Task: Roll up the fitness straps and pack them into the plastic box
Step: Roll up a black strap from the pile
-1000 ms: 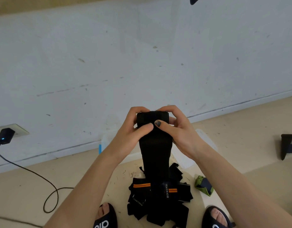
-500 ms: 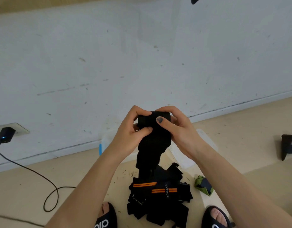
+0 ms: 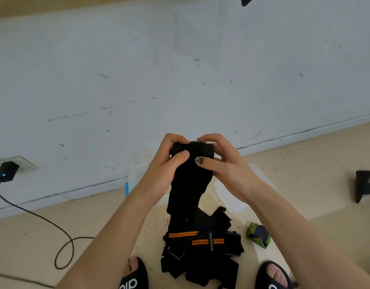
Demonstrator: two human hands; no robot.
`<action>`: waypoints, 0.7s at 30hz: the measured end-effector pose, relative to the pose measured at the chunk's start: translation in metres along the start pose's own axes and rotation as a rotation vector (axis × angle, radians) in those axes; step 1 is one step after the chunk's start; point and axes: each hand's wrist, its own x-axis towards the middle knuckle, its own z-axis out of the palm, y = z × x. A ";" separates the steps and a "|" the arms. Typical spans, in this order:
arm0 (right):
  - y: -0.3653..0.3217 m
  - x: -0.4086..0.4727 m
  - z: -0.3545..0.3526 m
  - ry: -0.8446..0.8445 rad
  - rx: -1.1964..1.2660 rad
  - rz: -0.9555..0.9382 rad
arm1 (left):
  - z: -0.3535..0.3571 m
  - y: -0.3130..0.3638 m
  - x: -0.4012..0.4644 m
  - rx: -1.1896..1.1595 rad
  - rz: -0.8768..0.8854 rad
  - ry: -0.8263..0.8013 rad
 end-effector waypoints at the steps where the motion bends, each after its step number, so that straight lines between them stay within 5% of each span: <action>1: 0.000 0.000 0.001 0.009 0.009 0.032 | 0.000 0.000 0.000 -0.008 0.005 0.004; 14: -0.003 -0.004 0.001 0.069 -0.119 -0.065 | 0.002 -0.008 0.005 0.037 -0.075 -0.035; 21: -0.004 0.003 -0.002 0.082 -0.020 0.054 | -0.005 0.000 0.006 -0.027 -0.022 0.032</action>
